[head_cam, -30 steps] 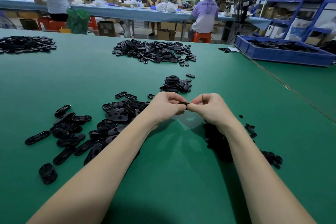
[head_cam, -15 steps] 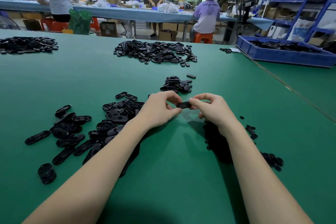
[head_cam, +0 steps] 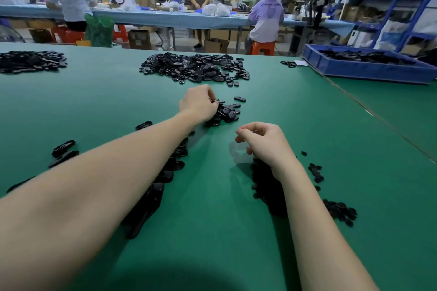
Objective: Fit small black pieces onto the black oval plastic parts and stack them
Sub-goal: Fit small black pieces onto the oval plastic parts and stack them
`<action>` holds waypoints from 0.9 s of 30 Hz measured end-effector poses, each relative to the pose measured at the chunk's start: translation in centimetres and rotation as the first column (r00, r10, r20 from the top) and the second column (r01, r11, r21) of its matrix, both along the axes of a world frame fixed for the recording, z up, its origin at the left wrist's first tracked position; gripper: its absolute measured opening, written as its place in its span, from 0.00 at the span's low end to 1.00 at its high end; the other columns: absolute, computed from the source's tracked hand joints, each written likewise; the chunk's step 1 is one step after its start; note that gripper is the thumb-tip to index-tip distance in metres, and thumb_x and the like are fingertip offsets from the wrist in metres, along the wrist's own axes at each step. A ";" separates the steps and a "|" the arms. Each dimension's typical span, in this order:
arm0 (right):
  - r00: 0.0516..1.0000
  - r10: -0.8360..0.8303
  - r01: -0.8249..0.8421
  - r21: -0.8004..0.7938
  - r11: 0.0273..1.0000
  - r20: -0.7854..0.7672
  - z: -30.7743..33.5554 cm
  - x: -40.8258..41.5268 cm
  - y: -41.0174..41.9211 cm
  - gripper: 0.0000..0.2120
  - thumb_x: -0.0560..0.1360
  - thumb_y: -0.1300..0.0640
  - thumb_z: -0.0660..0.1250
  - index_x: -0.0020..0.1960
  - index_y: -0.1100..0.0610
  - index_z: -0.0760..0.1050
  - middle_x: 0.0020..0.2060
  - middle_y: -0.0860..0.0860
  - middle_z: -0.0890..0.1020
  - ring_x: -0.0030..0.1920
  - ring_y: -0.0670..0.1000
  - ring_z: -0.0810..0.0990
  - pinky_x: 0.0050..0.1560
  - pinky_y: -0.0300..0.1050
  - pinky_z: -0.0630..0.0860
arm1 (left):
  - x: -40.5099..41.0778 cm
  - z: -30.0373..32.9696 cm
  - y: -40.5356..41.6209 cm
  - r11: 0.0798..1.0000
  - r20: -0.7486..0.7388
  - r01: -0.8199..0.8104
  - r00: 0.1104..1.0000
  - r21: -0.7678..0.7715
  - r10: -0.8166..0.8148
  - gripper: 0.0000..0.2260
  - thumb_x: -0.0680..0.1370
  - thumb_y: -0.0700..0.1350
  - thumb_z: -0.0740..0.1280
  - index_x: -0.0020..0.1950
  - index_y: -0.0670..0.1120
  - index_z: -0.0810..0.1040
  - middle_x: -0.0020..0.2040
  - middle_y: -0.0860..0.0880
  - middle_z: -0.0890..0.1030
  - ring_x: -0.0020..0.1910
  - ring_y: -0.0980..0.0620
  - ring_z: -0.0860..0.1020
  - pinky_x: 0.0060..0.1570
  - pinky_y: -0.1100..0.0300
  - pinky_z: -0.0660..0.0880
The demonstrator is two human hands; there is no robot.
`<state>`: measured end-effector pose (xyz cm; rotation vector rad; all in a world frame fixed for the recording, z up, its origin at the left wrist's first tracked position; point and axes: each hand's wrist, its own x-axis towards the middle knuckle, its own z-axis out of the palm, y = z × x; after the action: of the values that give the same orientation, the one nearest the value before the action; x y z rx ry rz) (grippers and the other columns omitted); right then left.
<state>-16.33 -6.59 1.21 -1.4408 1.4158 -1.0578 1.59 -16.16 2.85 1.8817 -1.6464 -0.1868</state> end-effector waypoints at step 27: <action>0.977 0.110 -0.114 -0.007 0.993 -0.183 -0.2 1.6 0.4 0.05 0.78 0.53 0.69 0.44 0.49 0.83 0.37 0.41 0.87 0.25 0.39 0.75 0.28 0.27 0.69 | 4.2 -1.0 8.6 0.971 0.298 0.101 0.940 0.216 -0.165 0.30 0.76 0.60 0.68 0.75 0.51 0.69 0.75 0.46 0.68 0.74 0.45 0.64 0.69 0.46 0.67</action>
<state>-14.72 -6.21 1.02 -1.6450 1.4368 -0.8870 5.74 -7.52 1.82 2.0290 -2.0398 -0.1138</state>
